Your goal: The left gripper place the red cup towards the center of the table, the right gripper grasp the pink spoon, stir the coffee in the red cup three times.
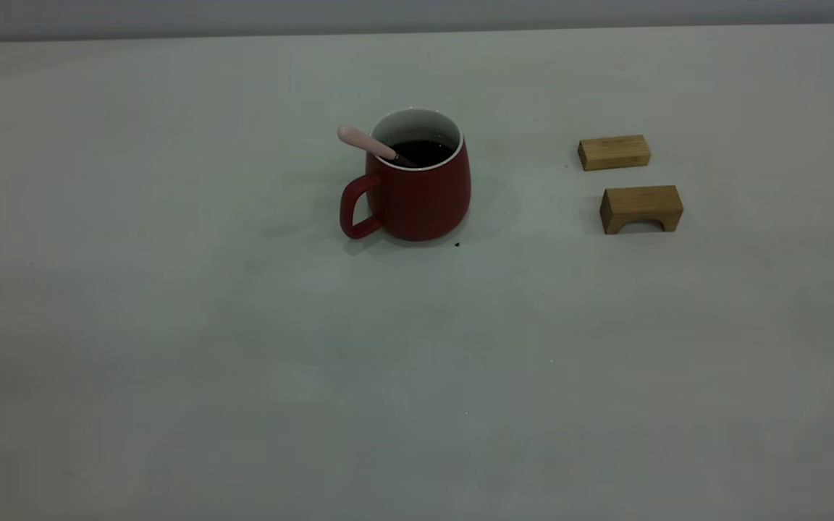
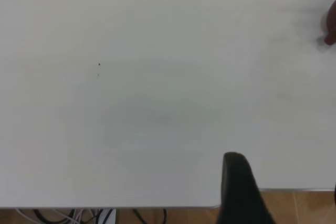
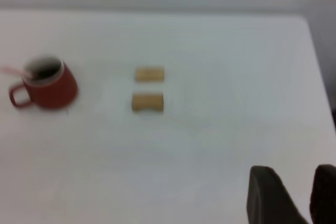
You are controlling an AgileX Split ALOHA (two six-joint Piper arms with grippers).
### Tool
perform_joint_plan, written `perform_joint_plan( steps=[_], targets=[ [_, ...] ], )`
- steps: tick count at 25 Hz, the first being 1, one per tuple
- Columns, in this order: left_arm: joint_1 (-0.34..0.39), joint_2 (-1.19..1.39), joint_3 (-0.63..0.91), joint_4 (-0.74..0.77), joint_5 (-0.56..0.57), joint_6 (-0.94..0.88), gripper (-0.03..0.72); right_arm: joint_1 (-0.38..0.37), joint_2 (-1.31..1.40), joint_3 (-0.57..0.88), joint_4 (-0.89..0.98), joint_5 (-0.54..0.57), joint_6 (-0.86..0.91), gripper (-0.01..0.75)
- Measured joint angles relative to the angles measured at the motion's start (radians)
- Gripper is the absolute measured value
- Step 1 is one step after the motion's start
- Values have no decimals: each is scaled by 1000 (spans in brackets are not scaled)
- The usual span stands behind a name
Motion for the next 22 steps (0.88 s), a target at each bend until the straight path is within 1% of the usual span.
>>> perform_joint_plan(
  steps=[2, 7, 11, 22],
  targets=[
    [0, 0, 0, 0, 0, 0, 501, -10, 0, 49, 2, -13, 0, 237],
    [0, 0, 0, 0, 0, 0, 501, -73, 0, 140, 5, -46, 0, 237],
    [0, 0, 0, 0, 0, 0, 501, -75, 0, 171, 16, -76, 0, 237],
    [0, 0, 0, 0, 0, 0, 501, -75, 0, 171, 20, -82, -1, 237]
  ],
)
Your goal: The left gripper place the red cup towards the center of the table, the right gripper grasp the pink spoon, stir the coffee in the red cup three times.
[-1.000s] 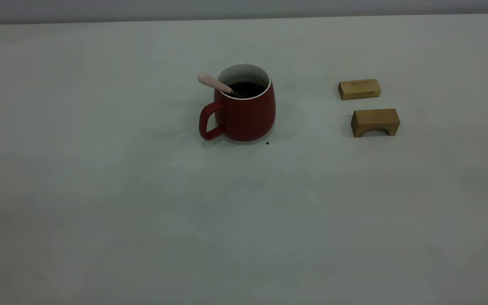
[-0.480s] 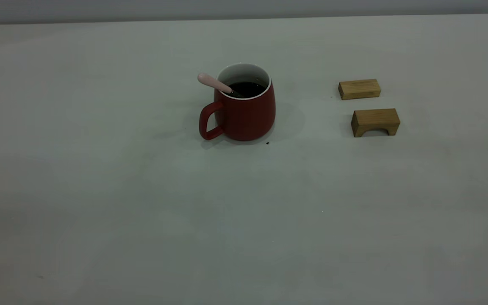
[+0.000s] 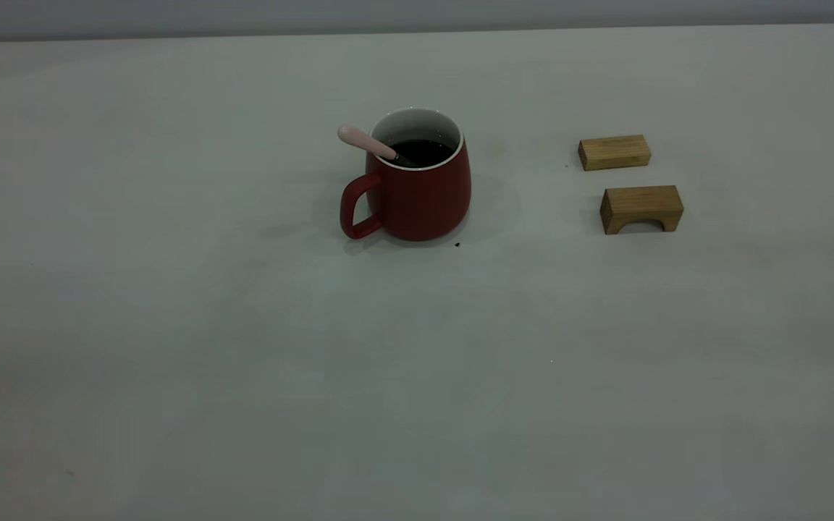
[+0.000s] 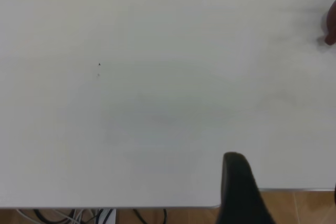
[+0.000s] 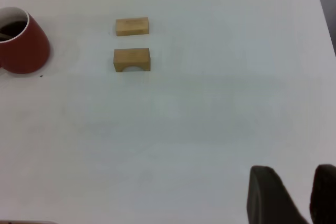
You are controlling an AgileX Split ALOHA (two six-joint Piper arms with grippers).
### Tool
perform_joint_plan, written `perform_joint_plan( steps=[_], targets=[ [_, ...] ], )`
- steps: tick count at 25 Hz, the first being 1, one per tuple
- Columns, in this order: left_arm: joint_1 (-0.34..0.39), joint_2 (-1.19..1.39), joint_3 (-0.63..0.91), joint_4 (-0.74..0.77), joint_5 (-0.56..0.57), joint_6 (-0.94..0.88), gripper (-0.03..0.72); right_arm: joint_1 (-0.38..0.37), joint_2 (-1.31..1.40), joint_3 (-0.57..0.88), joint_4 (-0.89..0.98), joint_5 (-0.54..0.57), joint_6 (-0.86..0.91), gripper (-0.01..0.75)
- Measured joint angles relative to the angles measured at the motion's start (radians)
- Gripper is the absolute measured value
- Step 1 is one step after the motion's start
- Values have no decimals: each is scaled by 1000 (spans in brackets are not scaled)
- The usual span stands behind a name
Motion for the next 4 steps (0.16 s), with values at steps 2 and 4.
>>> perform_joint_plan(
  steps=[2, 4],
  targets=[
    [0, 0, 0, 0, 0, 0, 501, 0, 0, 0, 0, 0, 0, 237],
    [0, 0, 0, 0, 0, 0, 501, 0, 0, 0, 0, 0, 0, 237]
  ],
)
